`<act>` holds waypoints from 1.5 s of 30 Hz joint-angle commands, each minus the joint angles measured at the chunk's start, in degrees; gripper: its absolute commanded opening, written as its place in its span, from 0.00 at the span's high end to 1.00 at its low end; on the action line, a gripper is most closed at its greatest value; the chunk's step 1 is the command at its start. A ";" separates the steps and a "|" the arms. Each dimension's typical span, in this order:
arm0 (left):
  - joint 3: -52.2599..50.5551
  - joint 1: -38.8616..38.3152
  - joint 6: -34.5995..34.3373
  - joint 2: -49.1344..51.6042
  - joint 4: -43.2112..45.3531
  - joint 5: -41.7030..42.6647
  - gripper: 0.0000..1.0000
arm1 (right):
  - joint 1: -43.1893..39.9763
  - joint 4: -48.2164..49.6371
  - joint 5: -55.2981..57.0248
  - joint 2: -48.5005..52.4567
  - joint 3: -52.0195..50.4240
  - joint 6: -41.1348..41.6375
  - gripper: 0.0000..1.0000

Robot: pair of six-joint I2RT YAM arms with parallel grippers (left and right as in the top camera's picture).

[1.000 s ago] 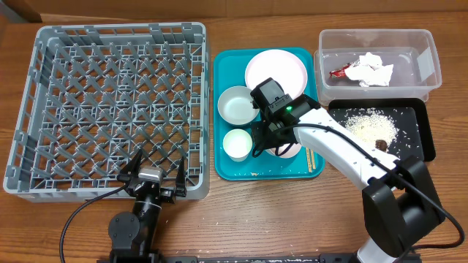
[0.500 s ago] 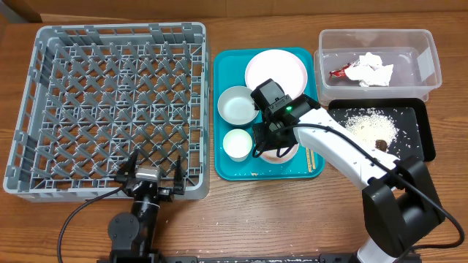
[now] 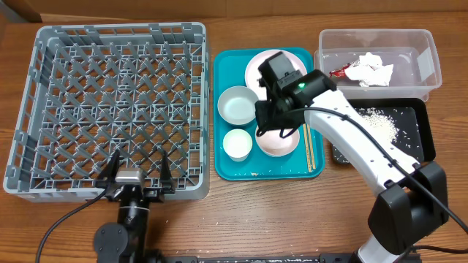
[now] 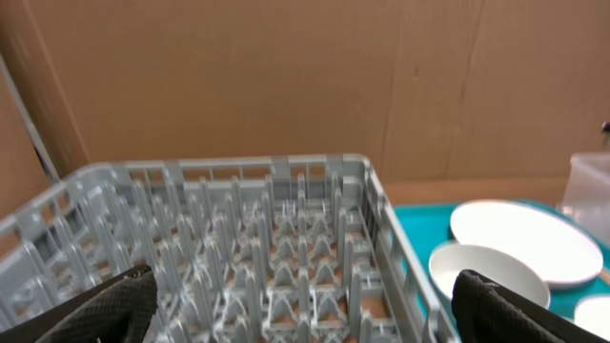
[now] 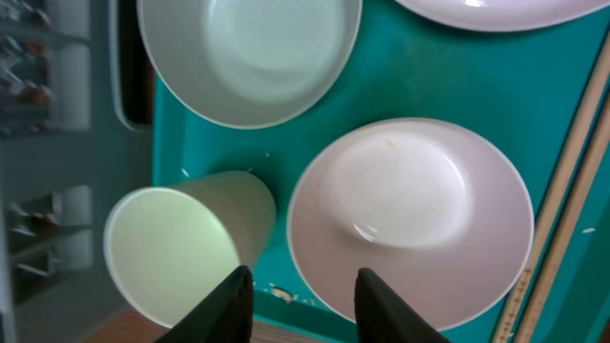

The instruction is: Sort waste into correct bins and load items into the dishwasher

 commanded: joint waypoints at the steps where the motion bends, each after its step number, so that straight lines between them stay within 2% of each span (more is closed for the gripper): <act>1: 5.97 0.37 -0.76 3.26 -1.88 -0.63 0.00 | -0.26 -0.66 -5.73 -2.51 2.36 0.07 0.57; 5: 12.39 0.35 -0.81 9.31 -4.13 -0.13 0.00 | 0.13 -1.29 -10.78 -2.36 1.79 0.11 0.50; 9: 22.88 0.35 -0.79 19.23 -9.90 1.84 0.00 | 1.27 -0.83 -9.57 -2.19 0.04 2.21 0.47; 16: 46.49 0.35 -0.63 40.24 -29.00 4.31 0.00 | 3.21 2.71 -5.84 -0.15 -3.76 5.84 0.48; 21: 58.47 0.35 -0.50 51.12 -40.06 4.31 0.00 | 4.04 4.31 -3.69 2.97 -5.33 7.61 0.53; 24: 59.78 0.35 -0.50 54.58 -41.66 4.31 0.00 | 4.07 5.01 -3.67 4.76 -5.33 7.61 0.65; 31: 59.74 0.35 -0.33 60.17 -44.41 8.33 0.00 | 4.57 5.46 -3.65 7.26 -5.33 7.58 0.71; 37: 59.74 0.35 0.94 63.04 -45.72 13.73 0.00 | 4.85 6.08 -3.50 7.26 -5.33 7.82 0.96; 40: 59.74 0.35 0.68 63.78 -45.55 16.98 0.00 | 4.85 5.86 -3.89 7.21 -5.27 7.85 0.96; 45: 59.71 0.28 -1.03 65.42 -45.29 21.55 0.00 | 1.84 3.56 -11.06 3.23 -3.19 7.80 0.96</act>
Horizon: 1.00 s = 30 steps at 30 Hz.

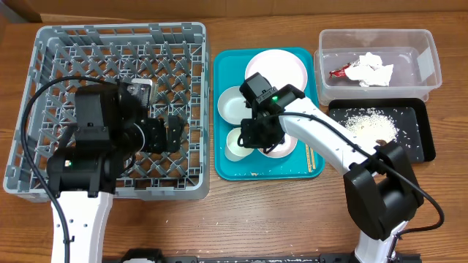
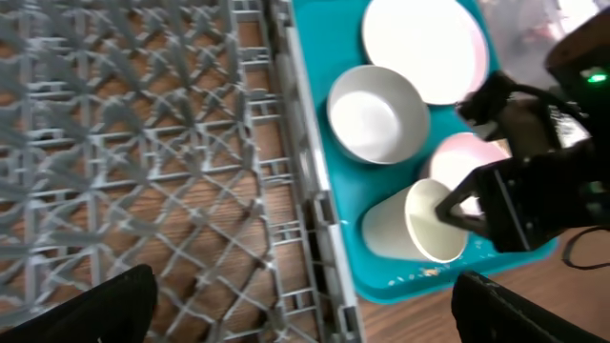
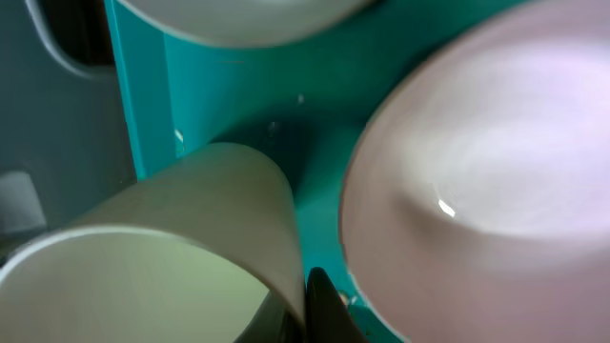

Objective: Sort waste into correct bins and load items into the dishwasher
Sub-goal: 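Hand the white cup from the right gripper to the left gripper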

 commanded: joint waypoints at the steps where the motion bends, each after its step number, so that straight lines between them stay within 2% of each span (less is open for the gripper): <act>1: 1.27 0.28 -2.01 1.62 0.37 7.98 0.00 | -3.65 -0.57 -7.13 -5.77 1.95 0.11 0.96; 5: 1.27 0.28 -9.42 4.35 0.81 19.12 0.00 | -11.41 0.04 -15.43 -13.75 1.97 -0.44 0.96; 7: 1.25 0.28 -9.64 6.75 1.88 27.04 0.00 | -15.76 0.68 -20.39 -16.76 1.95 -1.49 0.96; 11: 1.22 0.28 -9.62 13.53 5.64 46.42 0.00 | -22.93 2.08 -37.16 -18.99 1.88 -7.74 0.96; 14: 1.22 0.28 -9.66 19.47 9.79 60.96 0.00 | -25.07 4.33 -47.89 -18.95 0.11 -11.45 0.96; 17: 1.22 0.26 -9.66 24.92 13.29 73.48 0.00 | -25.00 9.11 -53.79 -18.95 -3.26 -12.24 0.96; 21: 1.22 0.09 -14.25 29.27 13.49 74.60 0.00 | -24.41 15.26 -55.91 -18.56 -8.20 -9.99 0.96; 30: 1.25 -0.61 -15.65 29.86 13.51 74.60 0.04 | -21.46 30.25 -57.92 -18.25 -13.88 -2.64 0.96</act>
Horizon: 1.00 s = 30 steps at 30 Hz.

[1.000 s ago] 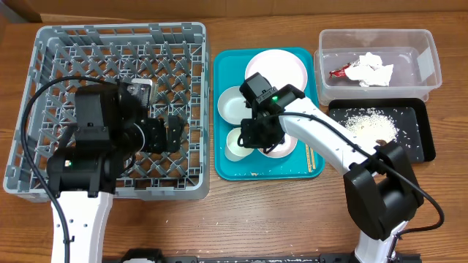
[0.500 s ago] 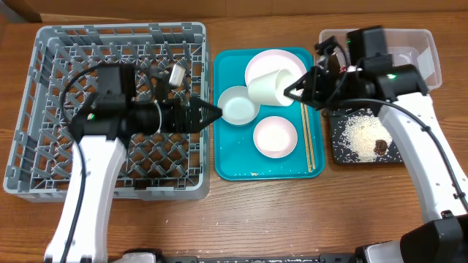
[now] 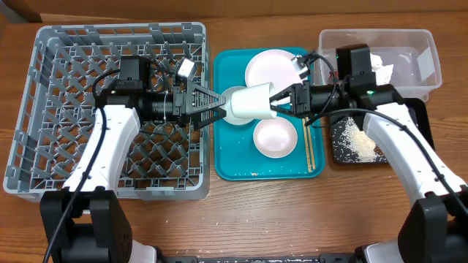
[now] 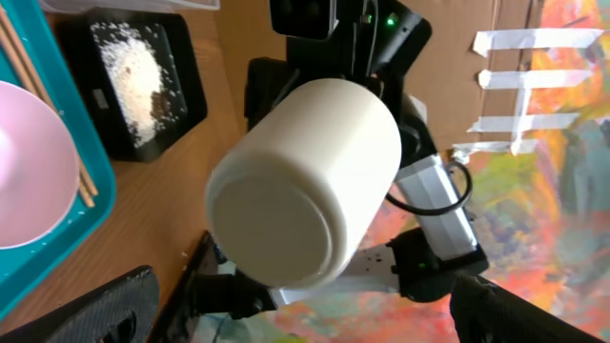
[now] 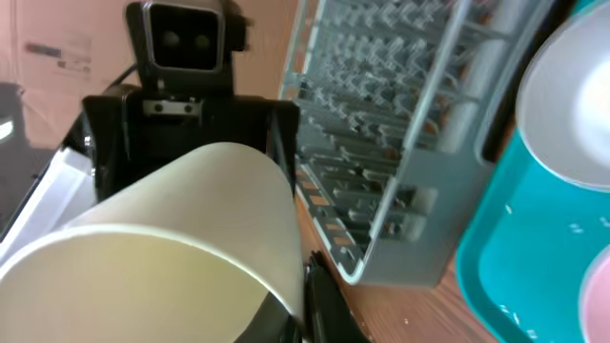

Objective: Sort waste into correct bins and load items into the dishwasher
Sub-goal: 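Hand the white cup from the right gripper to the left gripper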

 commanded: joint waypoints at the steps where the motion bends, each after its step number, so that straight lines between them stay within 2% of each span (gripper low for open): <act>1: 0.92 -0.48 -1.14 -0.35 0.20 2.67 0.04 | 2.14 3.54 -2.23 -0.09 -0.17 3.93 0.96; 5: 0.92 -0.48 -1.22 -0.35 0.17 2.67 0.07 | 5.16 8.50 -0.04 -0.09 -0.17 7.69 0.96; 11: 0.92 -0.48 -2.19 -0.35 0.20 2.67 0.13 | 8.46 10.69 5.14 1.07 -0.17 10.25 0.96; 16: 0.90 -0.68 -2.19 -0.35 0.17 2.69 0.23 | 10.08 14.97 5.11 4.92 -0.17 12.22 0.96; 24: 0.90 -2.43 -2.16 -0.35 0.22 2.67 0.33 | 10.73 19.26 3.08 9.42 -0.17 14.49 0.96; 26: 0.90 -2.67 -2.14 -0.35 0.28 2.64 0.39 | 10.71 19.82 1.88 9.42 -0.15 14.49 0.96; 28: 0.90 -2.67 -2.14 -0.35 0.28 2.60 0.51 | 10.71 19.89 1.38 9.42 -0.15 14.49 0.95; 30: 0.90 -2.67 -2.14 -0.35 0.44 2.56 0.62 | 10.71 19.91 1.38 9.42 -0.15 14.49 0.80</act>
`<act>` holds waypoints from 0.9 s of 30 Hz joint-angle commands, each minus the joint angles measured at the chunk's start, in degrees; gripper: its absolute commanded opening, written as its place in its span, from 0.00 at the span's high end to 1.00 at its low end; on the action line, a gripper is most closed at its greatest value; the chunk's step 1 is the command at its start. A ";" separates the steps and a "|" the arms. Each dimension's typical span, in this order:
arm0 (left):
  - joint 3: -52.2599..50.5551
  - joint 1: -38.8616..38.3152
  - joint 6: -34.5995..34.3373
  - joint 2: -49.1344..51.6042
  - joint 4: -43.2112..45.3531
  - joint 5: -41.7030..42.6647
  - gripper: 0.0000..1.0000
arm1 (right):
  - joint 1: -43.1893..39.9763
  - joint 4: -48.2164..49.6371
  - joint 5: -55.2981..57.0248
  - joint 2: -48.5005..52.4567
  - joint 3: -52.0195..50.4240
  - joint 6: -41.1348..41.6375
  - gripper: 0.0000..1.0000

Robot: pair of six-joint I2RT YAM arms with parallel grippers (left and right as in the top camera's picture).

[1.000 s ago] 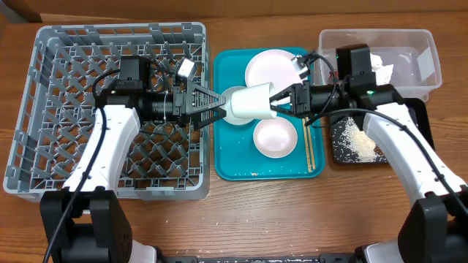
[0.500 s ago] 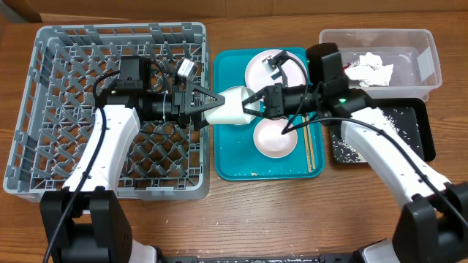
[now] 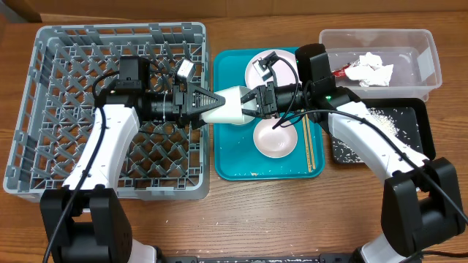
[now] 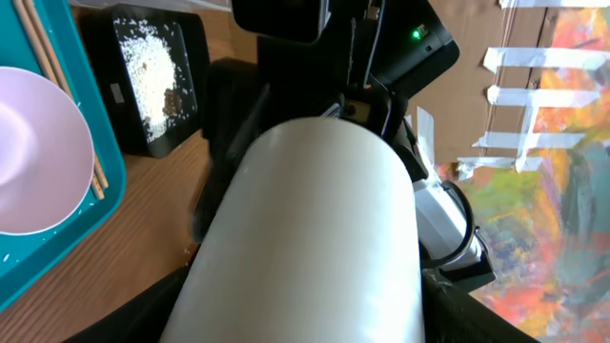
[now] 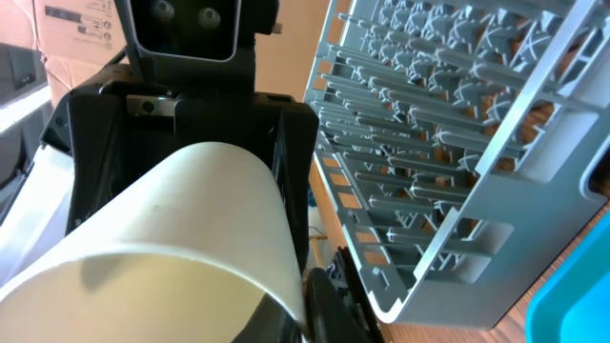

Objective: Sort waste into correct bins and load items into the dishwasher
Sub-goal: 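Hand the white cup from the right gripper to the left gripper, then place the white cup upside down in the dish rack with left gripper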

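Note:
A cream paper cup lies sideways in the air over the left side of the teal tray, held between both arms. My right gripper is shut on its rim, with one finger inside the mouth, as the right wrist view shows. My left gripper reaches out from over the grey dish rack, and its fingers press on both sides of the cup's base. The cup fills the left wrist view. A white bowl under the cup is mostly hidden.
A pink bowl, a white plate and chopsticks lie on the tray. A clear bin at the back right holds crumpled tissue and a wrapper. In front of it is a black tray with rice.
The right gripper has carried the cup leftward, so its base now sits between the left gripper's fingers. Those fingers have drawn in against the cup's sides.
The right gripper hovered open over the tray's cup and bowls while the left arm was parked at the front. Then it shut on the cup's rim as the left arm came over the rack. Later the cup hung between both grippers, and now both hold it.

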 commanded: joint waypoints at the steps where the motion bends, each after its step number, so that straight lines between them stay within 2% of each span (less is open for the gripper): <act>1: 0.94 -2.51 0.09 -0.74 0.63 4.37 0.65 | 1.33 -0.11 1.90 1.62 -0.09 0.20 0.72; 3: 0.94 -2.43 0.07 -0.74 0.66 4.39 0.69 | 1.11 -0.11 1.88 1.60 -0.09 0.20 0.59; 9: 1.09 -0.44 0.04 -0.85 2.56 4.22 0.75 | -2.32 -0.98 1.88 1.55 -0.09 0.15 0.40; 12: 1.55 1.03 -0.13 -1.20 2.54 0.55 0.74 | -5.49 -3.23 1.95 1.53 -0.09 -1.44 0.33; 13: 1.77 1.62 -0.85 -1.49 2.49 -2.05 0.74 | -6.60 -4.35 2.16 1.53 -0.09 -2.62 0.25; 14: 2.08 2.23 -2.21 -1.86 2.32 -5.97 0.74 | -8.11 -6.64 2.93 1.53 -0.07 -5.49 0.21; 15: 2.95 3.04 -4.50 -2.89 1.14 -14.47 0.73 | -10.38 -11.85 6.10 1.53 -0.02 -9.38 0.17; 17: 9.07 3.43 -4.55 -5.55 -7.21 -31.85 0.74 | -13.73 -22.86 12.59 0.98 -0.02 -16.98 0.15; 19: 14.97 3.30 -3.52 -6.78 -13.73 -41.46 0.74 | -14.71 -28.22 17.42 -0.11 -0.02 -20.22 0.15; 24: 31.04 2.19 -2.64 -7.54 -29.09 -64.83 0.72 | -14.86 -36.48 30.69 -4.35 0.09 -22.23 0.11; 27: 36.89 0.46 -2.69 -7.54 -36.00 -76.00 0.71 | -14.86 -39.67 36.65 -6.99 0.09 -22.18 0.00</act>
